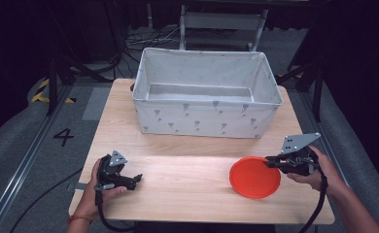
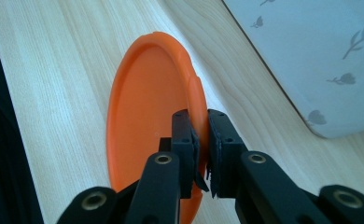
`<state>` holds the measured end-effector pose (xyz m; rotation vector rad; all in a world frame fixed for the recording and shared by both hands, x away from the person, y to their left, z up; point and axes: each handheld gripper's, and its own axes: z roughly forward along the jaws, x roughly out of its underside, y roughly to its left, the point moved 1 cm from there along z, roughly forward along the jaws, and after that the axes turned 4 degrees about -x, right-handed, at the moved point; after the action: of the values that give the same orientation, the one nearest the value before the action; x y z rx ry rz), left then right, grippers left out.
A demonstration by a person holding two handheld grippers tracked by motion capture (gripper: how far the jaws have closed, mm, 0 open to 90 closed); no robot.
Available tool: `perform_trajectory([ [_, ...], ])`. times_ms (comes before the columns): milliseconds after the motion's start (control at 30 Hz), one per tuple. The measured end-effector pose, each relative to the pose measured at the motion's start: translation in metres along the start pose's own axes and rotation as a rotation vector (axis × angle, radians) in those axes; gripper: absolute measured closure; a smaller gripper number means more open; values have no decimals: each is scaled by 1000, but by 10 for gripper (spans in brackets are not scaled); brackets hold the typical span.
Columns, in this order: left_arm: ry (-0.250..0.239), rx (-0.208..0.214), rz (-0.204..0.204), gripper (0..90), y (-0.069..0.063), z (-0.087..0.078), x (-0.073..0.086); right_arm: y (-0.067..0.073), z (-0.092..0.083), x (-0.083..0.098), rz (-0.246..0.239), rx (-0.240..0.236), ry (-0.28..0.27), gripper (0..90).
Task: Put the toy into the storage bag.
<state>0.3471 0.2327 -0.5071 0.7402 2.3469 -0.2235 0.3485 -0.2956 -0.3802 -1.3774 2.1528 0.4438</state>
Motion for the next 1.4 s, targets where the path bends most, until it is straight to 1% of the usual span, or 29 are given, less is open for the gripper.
perform_trajectory([
  [133, -3, -4, -1, 4, 0, 0, 0, 2, -11, -10, -29, 5, 22, 824],
  [267, -2, 2, -5, 4, 0, 0, 0, 3, -22, -17, -56, 16, 40, 825],
  [333, -2, -4, 3, 3, 0, 0, 0, 3, -29, -21, -66, 13, 47, 824],
  [400, -1, -2, -5, 4, -1, 0, 0, 3, -35, -24, -64, 18, 48, 824],
  [467, 6, -3, -19, 6, -2, -1, 1, 4, -44, -28, -75, 24, 53, 824],
  [533, 9, 2, -16, 6, -1, -1, 1, 5, -51, -30, -82, 28, 62, 824],
  [667, 5, -3, -17, 6, -1, -1, 1, 6, -64, -35, -92, 36, 59, 825],
  [700, 6, -1, -17, 6, -1, -1, 1, 6, -64, -35, -92, 36, 59, 825],
  [733, 1, -1, -9, 6, -1, 0, 1, 6, -69, -38, -104, 35, 63, 824],
  [767, -2, -4, -2, 6, 0, 0, 0, 5, -71, -39, -103, 37, 62, 824],
  [900, -2, -3, -3, 6, 0, 0, 0, 0, -76, -45, -108, 30, 68, 824],
  [1133, -2, -4, -3, 6, 0, 0, 0, -6, -83, -56, -117, 42, 66, 824],
  [1400, -1, -4, -2, 6, 0, 0, 0, -15, -95, -76, -129, 61, 53, 824],
])
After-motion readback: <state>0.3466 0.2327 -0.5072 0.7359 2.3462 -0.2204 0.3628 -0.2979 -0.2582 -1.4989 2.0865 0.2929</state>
